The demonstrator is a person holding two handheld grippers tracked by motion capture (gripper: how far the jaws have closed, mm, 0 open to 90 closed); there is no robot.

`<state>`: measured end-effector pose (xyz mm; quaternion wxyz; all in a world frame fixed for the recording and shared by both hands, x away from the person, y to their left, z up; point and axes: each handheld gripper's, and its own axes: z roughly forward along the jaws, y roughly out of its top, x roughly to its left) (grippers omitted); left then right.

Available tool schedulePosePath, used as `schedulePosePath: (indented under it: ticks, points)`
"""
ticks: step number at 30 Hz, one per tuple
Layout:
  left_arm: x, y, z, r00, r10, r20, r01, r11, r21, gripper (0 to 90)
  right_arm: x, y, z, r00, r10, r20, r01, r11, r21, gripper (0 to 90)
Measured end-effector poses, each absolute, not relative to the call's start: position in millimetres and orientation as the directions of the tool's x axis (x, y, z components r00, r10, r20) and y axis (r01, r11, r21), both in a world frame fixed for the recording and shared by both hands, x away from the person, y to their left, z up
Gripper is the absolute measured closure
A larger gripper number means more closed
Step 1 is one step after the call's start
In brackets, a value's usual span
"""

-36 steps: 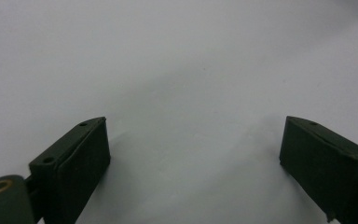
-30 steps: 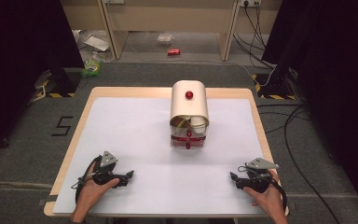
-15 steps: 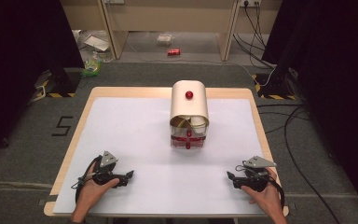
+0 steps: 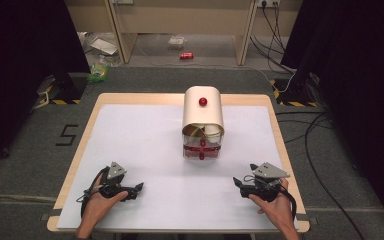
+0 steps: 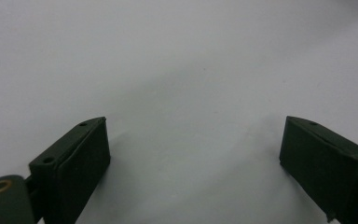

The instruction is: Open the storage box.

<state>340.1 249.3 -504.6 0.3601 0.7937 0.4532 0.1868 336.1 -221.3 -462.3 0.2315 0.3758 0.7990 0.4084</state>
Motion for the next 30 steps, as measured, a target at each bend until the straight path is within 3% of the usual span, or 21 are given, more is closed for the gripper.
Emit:
schedulePosePath:
  ticks: [30]
  points:
    - [340, 249, -505, 0.52, 0.854, -0.031, 0.585, -0.329, 0.741, 7.7, 345, -159, -446, -0.703, 0.692, -0.161, 0.238, 0.443, 0.864, 23.6]
